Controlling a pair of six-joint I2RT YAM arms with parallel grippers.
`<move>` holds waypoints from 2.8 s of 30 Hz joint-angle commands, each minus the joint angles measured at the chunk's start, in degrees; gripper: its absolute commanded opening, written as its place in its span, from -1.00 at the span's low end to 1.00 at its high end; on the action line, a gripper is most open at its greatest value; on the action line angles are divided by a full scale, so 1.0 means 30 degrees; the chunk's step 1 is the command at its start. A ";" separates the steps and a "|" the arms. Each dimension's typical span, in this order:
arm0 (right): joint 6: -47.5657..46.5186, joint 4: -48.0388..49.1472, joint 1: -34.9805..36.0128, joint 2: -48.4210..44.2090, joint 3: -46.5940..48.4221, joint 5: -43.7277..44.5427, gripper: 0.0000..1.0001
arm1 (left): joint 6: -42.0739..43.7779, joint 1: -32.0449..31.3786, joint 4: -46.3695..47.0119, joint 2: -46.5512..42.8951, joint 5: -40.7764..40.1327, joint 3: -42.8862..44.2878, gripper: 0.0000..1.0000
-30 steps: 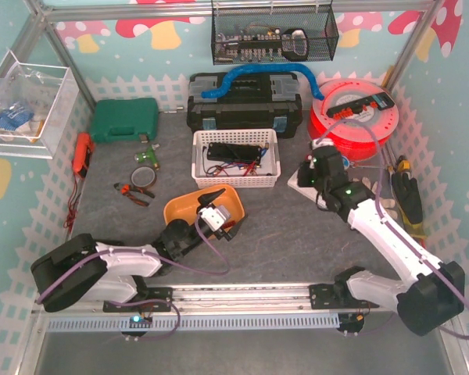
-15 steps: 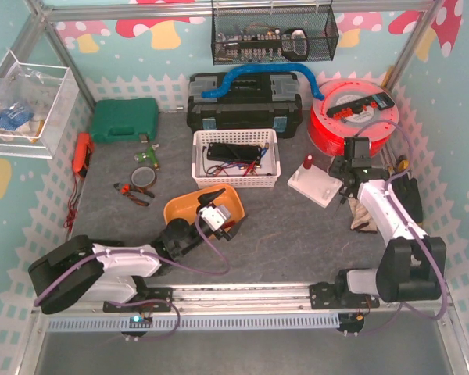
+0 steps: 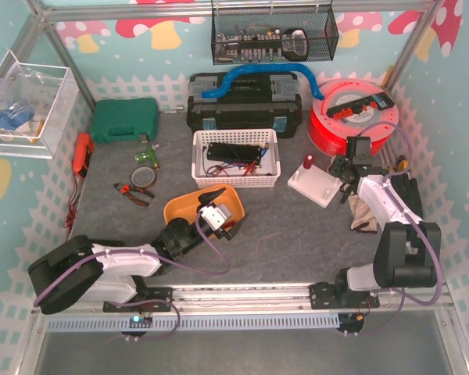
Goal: Install the large spring
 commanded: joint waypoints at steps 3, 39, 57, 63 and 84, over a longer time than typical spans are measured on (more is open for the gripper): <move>0.0222 0.1024 -0.0158 0.0576 0.0015 0.0645 -1.00 | 0.0004 -0.0130 -0.0186 -0.0262 0.0223 0.0417 0.98; 0.0215 0.0069 -0.0116 0.1296 0.0512 -0.1768 0.29 | -0.0389 -0.0181 -0.1414 0.0084 -0.0503 0.1191 0.98; 0.0608 0.3124 0.5633 -0.5496 -0.3562 -0.4572 0.97 | -0.8267 0.0784 -1.9259 -0.3359 -0.5527 0.8707 0.98; 0.1713 0.3595 0.5671 -0.7395 -0.4862 -0.3923 0.97 | -1.2053 0.3627 -2.5422 -0.3692 -0.1438 1.0495 0.85; 0.2262 -0.1626 0.5671 -0.9894 -0.4446 -0.2988 0.88 | -0.4325 0.6182 -3.5200 0.2715 0.2426 1.8563 0.36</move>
